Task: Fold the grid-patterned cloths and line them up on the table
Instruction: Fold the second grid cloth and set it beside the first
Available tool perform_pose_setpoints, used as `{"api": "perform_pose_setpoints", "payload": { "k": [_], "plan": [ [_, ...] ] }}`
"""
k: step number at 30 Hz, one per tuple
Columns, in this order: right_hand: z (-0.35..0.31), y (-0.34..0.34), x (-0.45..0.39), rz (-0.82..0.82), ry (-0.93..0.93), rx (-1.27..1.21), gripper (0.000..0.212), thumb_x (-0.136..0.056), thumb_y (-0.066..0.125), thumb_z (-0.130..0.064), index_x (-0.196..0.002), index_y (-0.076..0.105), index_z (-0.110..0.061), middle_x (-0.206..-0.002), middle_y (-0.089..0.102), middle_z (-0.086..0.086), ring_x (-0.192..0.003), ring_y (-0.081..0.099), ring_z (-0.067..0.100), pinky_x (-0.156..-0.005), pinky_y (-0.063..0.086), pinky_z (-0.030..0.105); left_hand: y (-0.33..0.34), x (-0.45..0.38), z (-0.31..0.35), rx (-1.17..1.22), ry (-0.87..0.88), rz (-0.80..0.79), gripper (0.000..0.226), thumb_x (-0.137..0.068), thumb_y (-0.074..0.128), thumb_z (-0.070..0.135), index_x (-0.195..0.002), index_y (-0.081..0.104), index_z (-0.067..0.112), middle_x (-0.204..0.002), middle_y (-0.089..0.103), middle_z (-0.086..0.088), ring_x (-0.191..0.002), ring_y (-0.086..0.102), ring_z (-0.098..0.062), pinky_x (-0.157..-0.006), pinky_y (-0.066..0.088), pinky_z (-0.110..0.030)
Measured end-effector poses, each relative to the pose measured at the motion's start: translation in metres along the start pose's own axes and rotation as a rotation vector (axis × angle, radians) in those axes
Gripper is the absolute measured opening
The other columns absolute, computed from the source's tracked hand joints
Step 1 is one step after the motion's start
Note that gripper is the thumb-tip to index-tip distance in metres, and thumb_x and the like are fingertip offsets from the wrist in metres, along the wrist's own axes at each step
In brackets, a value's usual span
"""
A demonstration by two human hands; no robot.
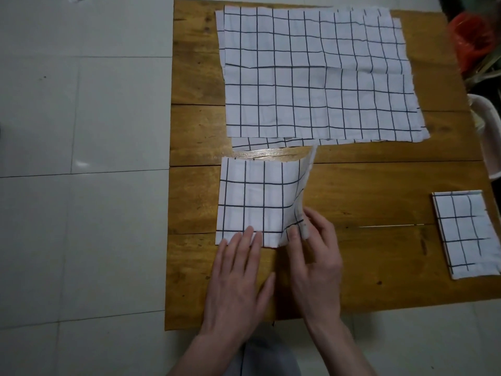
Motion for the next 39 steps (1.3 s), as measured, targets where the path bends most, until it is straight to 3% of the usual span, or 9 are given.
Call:
{"api": "perform_pose_setpoints", "payload": {
  "k": [7,12,21,27,32,36,39],
  "plan": [
    [-0.012,0.027,0.006,-0.074,-0.241,0.097,0.043,-0.104,0.054,-0.018,-0.145,0.056,-0.006,-0.151,0.055,0.006,-0.142,0.049,0.017,-0.113,0.048,0.040,-0.008,0.016,-0.042,0.025,-0.068,0.114,0.070,-0.102,0.038,0.048,-0.159,0.034,0.008,-0.165,0.033,-0.013,-0.153,0.031,-0.026,-0.124,0.021,-0.047],
    [-0.016,0.047,0.006,-0.193,-0.387,0.236,0.049,-0.100,0.054,-0.011,-0.148,0.052,-0.005,-0.155,0.051,0.009,-0.148,0.043,0.020,-0.115,0.045,0.047,-0.006,0.017,-0.047,0.032,-0.052,0.116,0.071,-0.103,0.040,0.047,-0.162,0.029,0.009,-0.168,0.030,-0.010,-0.156,0.026,-0.021,-0.127,0.018,-0.044],
    [-0.012,0.076,0.009,-0.335,-0.459,0.414,0.045,-0.100,0.053,-0.018,-0.144,0.058,-0.008,-0.152,0.055,0.008,-0.147,0.045,0.021,-0.119,0.041,0.038,-0.011,0.015,-0.049,0.100,-0.089,0.206,0.075,-0.101,0.045,0.044,-0.164,0.021,0.009,-0.166,0.027,-0.005,-0.156,0.017,-0.014,-0.128,0.012,-0.037],
    [-0.008,0.077,0.008,-0.453,-0.415,0.445,0.056,-0.099,0.062,-0.029,-0.151,0.051,-0.010,-0.160,0.045,0.006,-0.152,0.035,0.021,-0.122,0.037,0.040,-0.010,0.016,-0.053,0.122,-0.095,0.262,0.076,-0.099,0.057,0.033,-0.164,0.021,0.013,-0.167,0.030,-0.010,-0.157,0.023,-0.024,-0.127,0.022,-0.048],
    [-0.010,0.073,0.003,-0.559,-0.404,0.486,0.057,-0.105,0.047,-0.044,-0.155,0.045,-0.016,-0.166,0.035,0.002,-0.155,0.025,0.017,-0.125,0.029,0.037,-0.011,0.017,-0.056,0.089,-0.024,0.255,0.076,-0.094,0.062,0.026,-0.161,0.029,0.011,-0.165,0.033,-0.010,-0.157,0.023,-0.024,-0.127,0.023,-0.048],
    [-0.016,0.065,-0.005,-0.593,-0.447,0.504,0.051,-0.109,0.029,-0.036,-0.152,0.047,-0.016,-0.163,0.040,0.000,-0.153,0.030,0.013,-0.123,0.031,0.038,-0.004,0.018,-0.056,-0.039,0.088,0.170,0.061,-0.098,0.052,0.031,-0.154,0.046,0.008,-0.163,0.040,-0.009,-0.154,0.033,-0.025,-0.127,0.020,-0.046],
    [-0.015,0.060,-0.020,-0.598,-0.509,0.521,0.049,-0.110,0.029,-0.035,-0.151,0.049,-0.017,-0.159,0.045,0.001,-0.151,0.034,0.014,-0.125,0.028,0.038,-0.003,0.016,-0.060,-0.077,0.091,0.139,0.060,-0.101,0.046,0.037,-0.154,0.047,0.009,-0.162,0.041,-0.010,-0.152,0.036,-0.027,-0.125,0.023,-0.049]
  ]
}}
Point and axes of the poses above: each hand's wrist, its own x-axis away from the middle knuckle, its own y-axis out of the palm, z = x × y, the point moved 4 cm from there along -x, towards the middle knuckle
